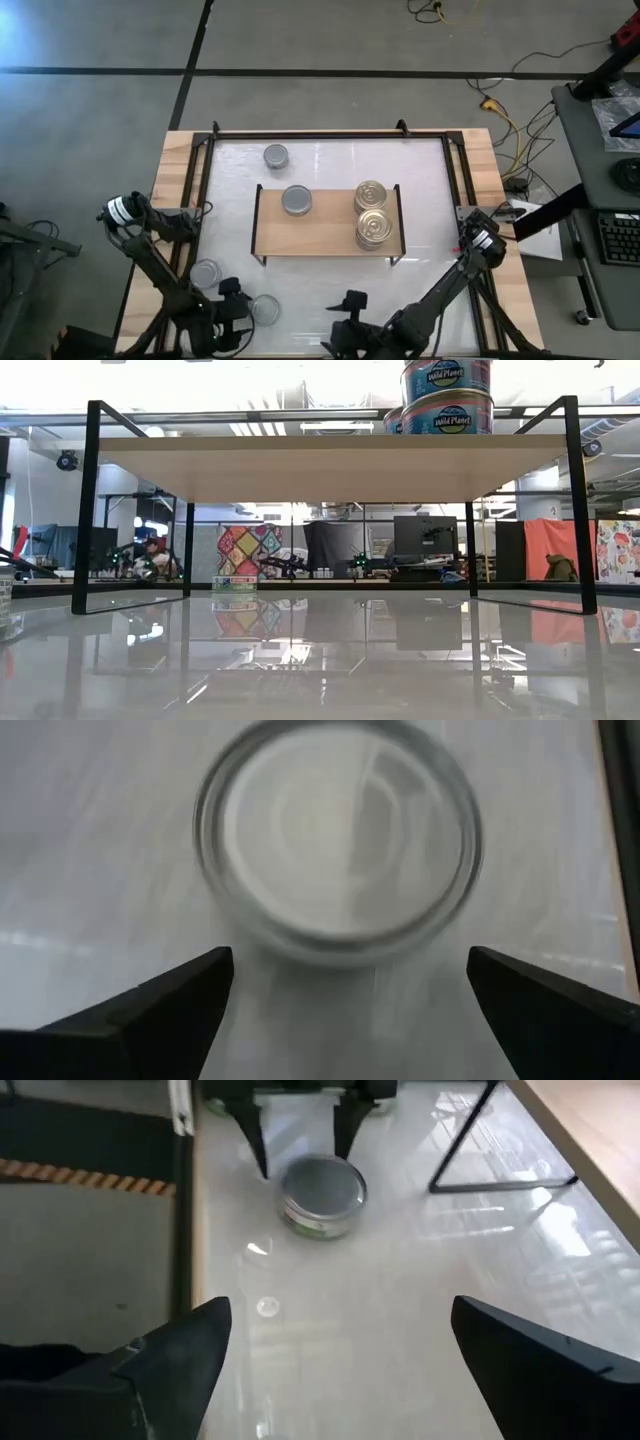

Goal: Stack canned seafood by type on shelf
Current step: Stack the green tuna can on top of the other green tuna can on the shelf

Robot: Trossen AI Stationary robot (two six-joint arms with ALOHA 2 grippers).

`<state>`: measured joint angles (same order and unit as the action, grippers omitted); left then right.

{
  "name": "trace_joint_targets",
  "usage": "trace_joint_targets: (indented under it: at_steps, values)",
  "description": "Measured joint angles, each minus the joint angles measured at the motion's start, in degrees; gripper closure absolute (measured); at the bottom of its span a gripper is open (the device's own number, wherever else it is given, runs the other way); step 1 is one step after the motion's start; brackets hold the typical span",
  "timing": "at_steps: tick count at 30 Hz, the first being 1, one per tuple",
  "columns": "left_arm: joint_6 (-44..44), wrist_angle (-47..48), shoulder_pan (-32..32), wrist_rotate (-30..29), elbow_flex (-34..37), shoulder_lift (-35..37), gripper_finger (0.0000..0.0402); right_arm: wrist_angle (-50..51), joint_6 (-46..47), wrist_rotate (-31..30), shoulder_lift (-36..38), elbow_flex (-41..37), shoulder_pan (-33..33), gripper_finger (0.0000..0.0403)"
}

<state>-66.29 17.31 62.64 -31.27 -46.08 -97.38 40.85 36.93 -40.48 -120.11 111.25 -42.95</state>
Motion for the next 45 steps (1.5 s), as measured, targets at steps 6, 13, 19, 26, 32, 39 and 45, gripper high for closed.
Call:
trace_joint_targets:
  at_steps: [6,13,19,26,32,39,45]
  values:
    - [8.1,-8.8,-2.9,-3.1,2.3,-0.7,0.0014,-5.5,-0.1,1.9,0.0,-5.6,1.4,0.0027]
    - [16.6,-15.5,-6.8,-3.9,0.5,-4.3,0.0015,-13.6,0.4,5.0,0.0,-11.2,2.3,0.0028]
    - [21.6,-17.4,-8.5,-5.8,-3.2,-7.5,0.0015,-13.7,0.2,4.9,0.0,-13.4,2.3,0.0028]
    - [23.8,-17.4,-9.0,-6.0,-9.0,-13.3,0.0015,-15.7,4.8,4.0,0.0,-18.8,4.4,0.0028]
    - [23.8,-17.1,-9.9,-6.6,-13.7,-17.5,0.0015,-26.7,-1.0,6.8,0.0,-23.8,6.0,0.0028]
    - [24.4,-16.2,-10.3,-6.9,-15.2,-18.0,0.0015,-28.3,-4.0,12.2,0.0,-25.4,7.0,0.0028]
    - [24.5,-16.5,-11.4,-6.7,-15.2,-17.9,0.0015,-33.0,-6.7,13.5,-1.0,-26.6,7.2,0.0028]
